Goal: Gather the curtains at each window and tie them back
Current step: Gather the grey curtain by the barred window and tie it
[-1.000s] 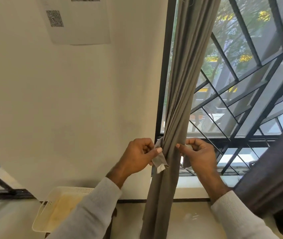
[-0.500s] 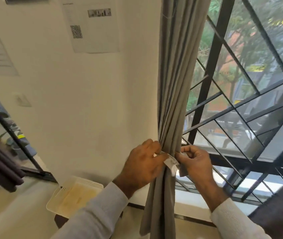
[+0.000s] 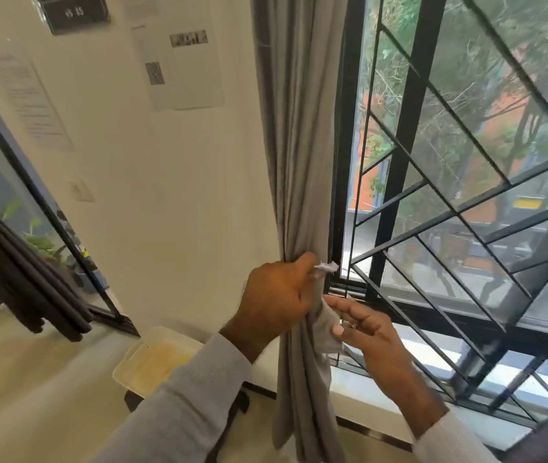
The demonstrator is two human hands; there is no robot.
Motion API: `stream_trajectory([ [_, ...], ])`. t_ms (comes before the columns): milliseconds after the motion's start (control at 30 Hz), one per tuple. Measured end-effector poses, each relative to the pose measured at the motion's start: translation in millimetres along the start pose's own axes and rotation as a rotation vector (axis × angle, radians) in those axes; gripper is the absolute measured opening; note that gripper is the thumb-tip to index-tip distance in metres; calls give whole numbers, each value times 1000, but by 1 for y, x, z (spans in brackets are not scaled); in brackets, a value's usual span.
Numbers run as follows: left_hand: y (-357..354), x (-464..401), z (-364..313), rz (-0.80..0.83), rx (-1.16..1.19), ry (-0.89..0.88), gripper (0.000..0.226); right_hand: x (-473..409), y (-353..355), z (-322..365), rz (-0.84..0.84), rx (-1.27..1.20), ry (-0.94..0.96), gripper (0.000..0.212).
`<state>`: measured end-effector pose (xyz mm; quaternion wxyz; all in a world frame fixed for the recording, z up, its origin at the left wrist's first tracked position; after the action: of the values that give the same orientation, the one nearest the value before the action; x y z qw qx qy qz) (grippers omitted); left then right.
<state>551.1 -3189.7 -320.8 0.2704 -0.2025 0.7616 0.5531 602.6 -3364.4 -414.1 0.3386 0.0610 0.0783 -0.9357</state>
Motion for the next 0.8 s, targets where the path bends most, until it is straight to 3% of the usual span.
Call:
stream_trajectory([
  [100, 0, -11, 1, 51, 74, 157, 16, -1, 12, 8, 160, 143, 30, 59],
  [167, -3, -18, 4, 127, 234, 249, 19, -5, 19, 11, 162, 226, 93, 59],
  [300, -9, -30, 9, 190, 477, 337, 15, -14, 27, 18, -128, 352, 231, 36],
  [400, -18, -29, 8, 296, 483, 254, 14, -20, 26, 23, -263, 364, 340, 32],
  [467, -20, -25, 3, 361, 535, 178, 28, -23, 30, 26, -312, 374, 397, 31],
  [567, -16, -22, -2, 276, 563, 142, 36, -23, 34, 26, -301, 311, 418, 29],
  [667, -13, -21, -11, 198, 547, 134, 24, -20, 30, 31, -329, 325, 451, 24],
  [800, -16, -25, -16, 117, 445, 157, 24, -9, 22, 36, -382, 623, 662, 16],
])
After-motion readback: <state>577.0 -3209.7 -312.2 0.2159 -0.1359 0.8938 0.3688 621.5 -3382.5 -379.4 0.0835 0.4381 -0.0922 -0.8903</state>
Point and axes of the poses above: each hand's wrist, its own x-axis away from the middle knuckle, its own y-axis out of the back of the hand, z = x × y, the point moved 4 cm from there along -x, towards the middle knuckle, and after that the axes turned 1 degree about y, right-handed, at the moved point
